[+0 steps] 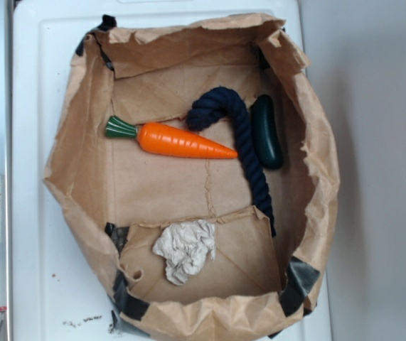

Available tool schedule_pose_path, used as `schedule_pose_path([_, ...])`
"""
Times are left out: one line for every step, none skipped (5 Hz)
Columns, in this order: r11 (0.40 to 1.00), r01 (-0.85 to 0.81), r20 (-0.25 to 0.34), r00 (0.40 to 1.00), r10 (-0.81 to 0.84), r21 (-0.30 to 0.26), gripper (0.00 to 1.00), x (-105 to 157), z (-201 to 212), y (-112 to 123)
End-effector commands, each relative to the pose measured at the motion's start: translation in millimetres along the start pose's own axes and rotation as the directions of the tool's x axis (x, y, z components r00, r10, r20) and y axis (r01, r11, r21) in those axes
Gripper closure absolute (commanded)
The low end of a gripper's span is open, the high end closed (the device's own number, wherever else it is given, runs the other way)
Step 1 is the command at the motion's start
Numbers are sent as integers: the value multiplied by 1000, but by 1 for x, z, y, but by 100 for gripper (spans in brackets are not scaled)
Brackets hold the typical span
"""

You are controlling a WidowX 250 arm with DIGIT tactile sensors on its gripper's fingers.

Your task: Grab the white paper.

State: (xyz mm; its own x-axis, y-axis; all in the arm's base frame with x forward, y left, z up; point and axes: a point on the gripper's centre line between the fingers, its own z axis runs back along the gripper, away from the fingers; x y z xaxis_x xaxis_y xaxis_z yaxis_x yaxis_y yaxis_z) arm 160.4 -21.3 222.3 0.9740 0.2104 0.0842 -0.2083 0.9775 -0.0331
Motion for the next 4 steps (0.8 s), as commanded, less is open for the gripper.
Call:
schedule_pose_path([979,-202,86,975,203,-21,0,62,-14,6])
schedule_pose_path([936,-336,118,930,347,-103,0,84,-27,24])
schedule_pose_path([901,-400,144,894,424,-169,0,98,-49,32])
schedule_pose_path([896,-406,122,895,430,-180,0,100,-71,23])
